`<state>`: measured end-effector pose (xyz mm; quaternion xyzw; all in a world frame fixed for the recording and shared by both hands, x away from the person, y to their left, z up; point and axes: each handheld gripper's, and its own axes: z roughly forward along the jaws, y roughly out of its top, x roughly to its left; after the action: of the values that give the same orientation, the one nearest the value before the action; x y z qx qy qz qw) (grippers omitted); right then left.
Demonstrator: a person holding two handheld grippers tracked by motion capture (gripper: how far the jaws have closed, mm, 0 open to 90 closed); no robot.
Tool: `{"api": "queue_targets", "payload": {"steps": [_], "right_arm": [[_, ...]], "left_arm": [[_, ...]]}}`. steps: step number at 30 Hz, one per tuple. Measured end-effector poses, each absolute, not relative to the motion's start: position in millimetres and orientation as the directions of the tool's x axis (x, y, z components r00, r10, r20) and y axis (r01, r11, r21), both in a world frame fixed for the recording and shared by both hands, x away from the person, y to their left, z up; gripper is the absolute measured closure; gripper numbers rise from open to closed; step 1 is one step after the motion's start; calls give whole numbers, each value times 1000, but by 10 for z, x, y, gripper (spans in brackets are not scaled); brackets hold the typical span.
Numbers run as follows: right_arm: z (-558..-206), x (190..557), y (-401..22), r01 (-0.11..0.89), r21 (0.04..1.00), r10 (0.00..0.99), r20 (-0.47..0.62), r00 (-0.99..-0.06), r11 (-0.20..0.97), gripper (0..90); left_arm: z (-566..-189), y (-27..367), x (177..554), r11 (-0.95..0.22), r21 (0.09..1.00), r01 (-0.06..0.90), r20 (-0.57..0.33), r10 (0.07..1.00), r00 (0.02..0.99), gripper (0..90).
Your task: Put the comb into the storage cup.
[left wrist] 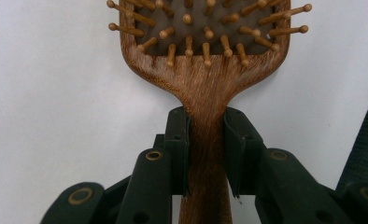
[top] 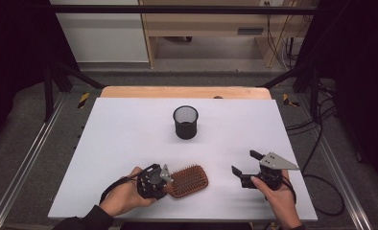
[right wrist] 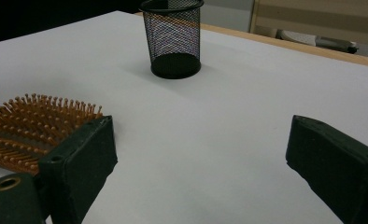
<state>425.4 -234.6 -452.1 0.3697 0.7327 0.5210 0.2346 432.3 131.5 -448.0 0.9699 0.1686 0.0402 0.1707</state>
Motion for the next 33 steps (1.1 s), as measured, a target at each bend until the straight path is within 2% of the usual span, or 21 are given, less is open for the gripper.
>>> {"api": "queue_targets", "payload": {"steps": [4,7,8,10,17,21,27,33], "right_arm": [[-4501,4243,-2350,291,943,784,56,-618,162,88],[-4484,4227,-2335,292,946,779,80,-622,137,86],[-4480,4224,-2331,291,948,777,86,-624,129,84],[-4474,4219,-2324,293,950,775,102,-623,111,83],[-4428,4199,-2179,324,946,742,230,-629,-18,61],[-4375,4205,-2008,360,929,706,314,-635,-89,62],[-4372,4298,-1674,418,899,652,397,-646,-132,74],[-4347,4361,-1381,439,890,624,414,-662,-124,74]], "left_arm": [[-4445,1322,4320,-870,387,305,41,346,937,726],[-4373,1338,4332,-836,457,304,60,370,927,726],[-4303,1354,4343,-803,515,300,81,393,916,726],[-4265,1361,4351,-785,544,297,89,406,909,726],[-4109,1344,4416,-661,700,270,141,499,855,727],[-4165,1310,4424,-611,745,267,143,538,831,727],[-4215,1358,4417,-553,789,267,136,581,802,727],[-4222,1379,4376,-507,829,237,147,605,783,727]]}}
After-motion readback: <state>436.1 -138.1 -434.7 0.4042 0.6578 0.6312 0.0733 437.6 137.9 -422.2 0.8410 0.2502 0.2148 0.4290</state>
